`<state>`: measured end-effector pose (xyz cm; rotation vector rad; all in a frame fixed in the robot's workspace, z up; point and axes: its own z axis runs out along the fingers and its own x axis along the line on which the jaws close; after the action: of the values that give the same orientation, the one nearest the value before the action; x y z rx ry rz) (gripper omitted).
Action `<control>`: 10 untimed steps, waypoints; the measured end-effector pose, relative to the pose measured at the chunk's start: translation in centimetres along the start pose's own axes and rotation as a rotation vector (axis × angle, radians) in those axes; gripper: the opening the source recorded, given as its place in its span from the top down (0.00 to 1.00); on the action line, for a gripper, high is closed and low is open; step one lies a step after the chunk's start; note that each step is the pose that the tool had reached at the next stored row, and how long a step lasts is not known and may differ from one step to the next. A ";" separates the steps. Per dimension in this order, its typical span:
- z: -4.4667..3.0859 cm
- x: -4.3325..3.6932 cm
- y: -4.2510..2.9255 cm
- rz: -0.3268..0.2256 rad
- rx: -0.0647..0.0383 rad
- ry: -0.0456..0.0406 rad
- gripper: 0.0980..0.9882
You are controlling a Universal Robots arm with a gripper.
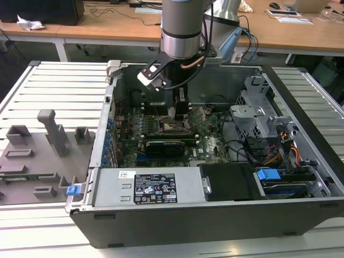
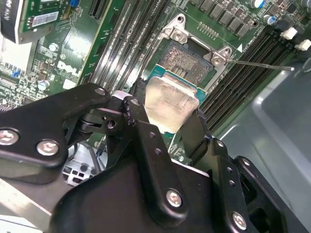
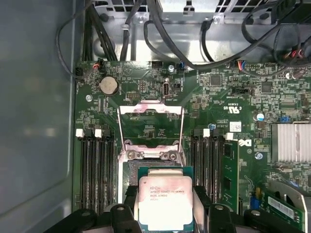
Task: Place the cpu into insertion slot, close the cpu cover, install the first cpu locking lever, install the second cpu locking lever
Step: 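Place the cpu into insertion slot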
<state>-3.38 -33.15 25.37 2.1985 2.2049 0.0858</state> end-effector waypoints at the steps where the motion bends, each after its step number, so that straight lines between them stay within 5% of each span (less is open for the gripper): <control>1: 0.12 0.02 -0.01 0.000 0.001 0.0001 0.51; 10: 1.04 0.03 -0.07 0.000 0.003 0.0001 0.51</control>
<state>-3.39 -33.10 24.33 2.2001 2.2064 0.0827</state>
